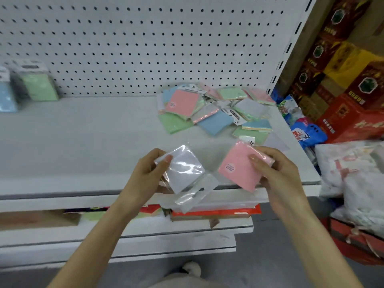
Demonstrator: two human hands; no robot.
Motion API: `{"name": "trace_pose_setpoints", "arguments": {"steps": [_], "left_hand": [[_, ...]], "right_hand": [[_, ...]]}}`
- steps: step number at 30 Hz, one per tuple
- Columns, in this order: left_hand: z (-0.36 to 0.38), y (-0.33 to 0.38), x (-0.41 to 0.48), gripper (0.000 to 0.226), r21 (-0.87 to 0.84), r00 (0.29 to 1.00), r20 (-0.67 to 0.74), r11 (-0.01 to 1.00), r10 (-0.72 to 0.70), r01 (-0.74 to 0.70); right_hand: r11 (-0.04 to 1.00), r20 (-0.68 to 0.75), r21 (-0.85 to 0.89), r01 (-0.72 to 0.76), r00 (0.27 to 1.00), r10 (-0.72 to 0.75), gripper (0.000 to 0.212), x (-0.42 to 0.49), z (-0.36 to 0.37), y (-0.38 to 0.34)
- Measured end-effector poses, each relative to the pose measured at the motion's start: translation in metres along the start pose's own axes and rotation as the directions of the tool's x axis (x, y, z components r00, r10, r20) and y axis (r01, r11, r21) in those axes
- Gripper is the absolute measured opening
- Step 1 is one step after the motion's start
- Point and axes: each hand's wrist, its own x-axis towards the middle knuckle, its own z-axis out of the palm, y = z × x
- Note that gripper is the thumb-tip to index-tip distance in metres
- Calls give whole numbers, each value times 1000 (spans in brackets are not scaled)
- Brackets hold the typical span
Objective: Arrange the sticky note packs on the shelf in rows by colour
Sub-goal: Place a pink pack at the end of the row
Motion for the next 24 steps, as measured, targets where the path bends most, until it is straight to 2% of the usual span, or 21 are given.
{"name": "trace_pose_setpoints", "arguments": {"steps": [4,8,13,24], "left_hand": [[-6,-10,-26,30,40,990,-141,999,16,-11],[-13,-16,-65,28,-145,979,-198,989,-39,11],[-27,-23,-106,26,-259,940,-335,966,-66,-24],[-107,-24,-124,28,-486,873,-487,826,16,-286]], "right_hand": [[998,86,63,-6,996,1,13,-13,14,-4],[998,191,60,22,981,-33,15,-27,42,3],[992,337,-17,122,935,-109,18,-51,90,9],[988,374,-28,151,918,-130,17,-94,179,18]]}}
